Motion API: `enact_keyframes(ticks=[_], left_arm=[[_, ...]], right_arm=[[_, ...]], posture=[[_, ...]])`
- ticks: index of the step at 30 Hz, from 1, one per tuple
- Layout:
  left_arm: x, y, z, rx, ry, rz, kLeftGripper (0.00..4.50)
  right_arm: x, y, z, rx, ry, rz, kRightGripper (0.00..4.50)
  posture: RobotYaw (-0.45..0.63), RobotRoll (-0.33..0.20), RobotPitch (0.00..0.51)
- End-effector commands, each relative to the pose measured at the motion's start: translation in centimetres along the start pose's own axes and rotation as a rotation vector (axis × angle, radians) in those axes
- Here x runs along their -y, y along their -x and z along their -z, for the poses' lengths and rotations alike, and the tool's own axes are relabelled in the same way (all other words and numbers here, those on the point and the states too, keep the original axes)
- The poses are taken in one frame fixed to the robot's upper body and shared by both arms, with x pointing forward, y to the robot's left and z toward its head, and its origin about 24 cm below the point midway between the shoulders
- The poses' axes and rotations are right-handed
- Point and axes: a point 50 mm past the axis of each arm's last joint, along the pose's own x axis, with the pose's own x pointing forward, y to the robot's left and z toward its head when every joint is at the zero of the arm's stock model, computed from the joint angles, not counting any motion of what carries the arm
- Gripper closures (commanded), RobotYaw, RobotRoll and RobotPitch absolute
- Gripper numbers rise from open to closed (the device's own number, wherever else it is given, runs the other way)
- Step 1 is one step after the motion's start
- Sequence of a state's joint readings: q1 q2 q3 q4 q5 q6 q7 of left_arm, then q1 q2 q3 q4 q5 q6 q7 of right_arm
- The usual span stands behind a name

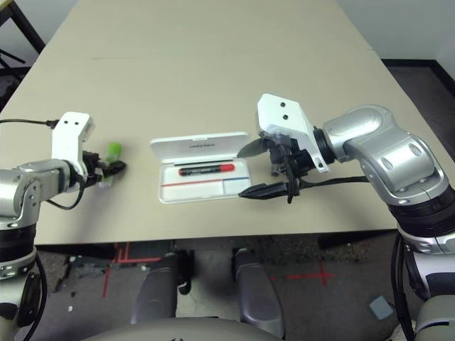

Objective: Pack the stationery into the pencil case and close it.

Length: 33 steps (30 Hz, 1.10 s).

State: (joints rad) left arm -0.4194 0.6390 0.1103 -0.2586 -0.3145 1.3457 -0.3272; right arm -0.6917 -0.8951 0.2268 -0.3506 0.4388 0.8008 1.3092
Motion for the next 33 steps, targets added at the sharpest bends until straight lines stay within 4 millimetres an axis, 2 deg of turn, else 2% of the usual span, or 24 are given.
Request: enact_keyframes(ticks=[1, 2, 7, 12, 15, 22, 29, 33], left_arm=[[-1.0, -0.2, 1.4, -0.071, -0.026, -0.030, 3.26], [-1.2, 0.0, 1.4, -0.073, -0.055, -0.021, 3.42], [-2.2, 1.9, 1.4, -0.059, -0.238, 0.043, 3.42], [-2.2, 4.2, 1.3, -0.008, -0.429, 0.225, 3.42], [-1.1, 6.1, 1.4, 0.030, -0.533, 0.422, 3.42], [0.9, 7.7, 0.2, 0.096, -0.696, 0.588, 3.42], [4.8, 7.9, -1.1, 0.163, -0.820, 0.730, 3.42], [5.8, 7.2, -2.2, 0.189, -0.872, 0.721, 3.42]], right_arm=[[-0.3, -0.3, 0.0, 0.003, -0.002, -0.023, 0.00], [-0.3, -0.3, 0.0, 0.001, -0.003, -0.024, 0.00], [-0.2, -0.2, 0.4, -0.020, -0.007, -0.026, 0.00], [-0.2, 0.0, 0.8, -0.036, -0.016, -0.021, 0.00], [-0.1, 0.0, 1.1, -0.030, -0.024, -0.017, 0.00], [0.3, -0.2, 2.1, 0.021, -0.039, -0.003, 0.00], [0.6, -0.1, 2.8, 0.008, -0.047, 0.011, 0.00], [0.6, -0.1, 2.9, 0.002, -0.048, 0.015, 0.00]], posture=[[-0.07, 0.000, 0.207], [-0.07, 0.000, 0.207], [-0.06, 0.000, 0.208], [-0.06, 0.000, 0.208], [-0.06, 0.000, 0.208], [-0.06, 0.000, 0.206], [-0.06, 0.000, 0.205], [-0.07, 0.000, 0.205]])
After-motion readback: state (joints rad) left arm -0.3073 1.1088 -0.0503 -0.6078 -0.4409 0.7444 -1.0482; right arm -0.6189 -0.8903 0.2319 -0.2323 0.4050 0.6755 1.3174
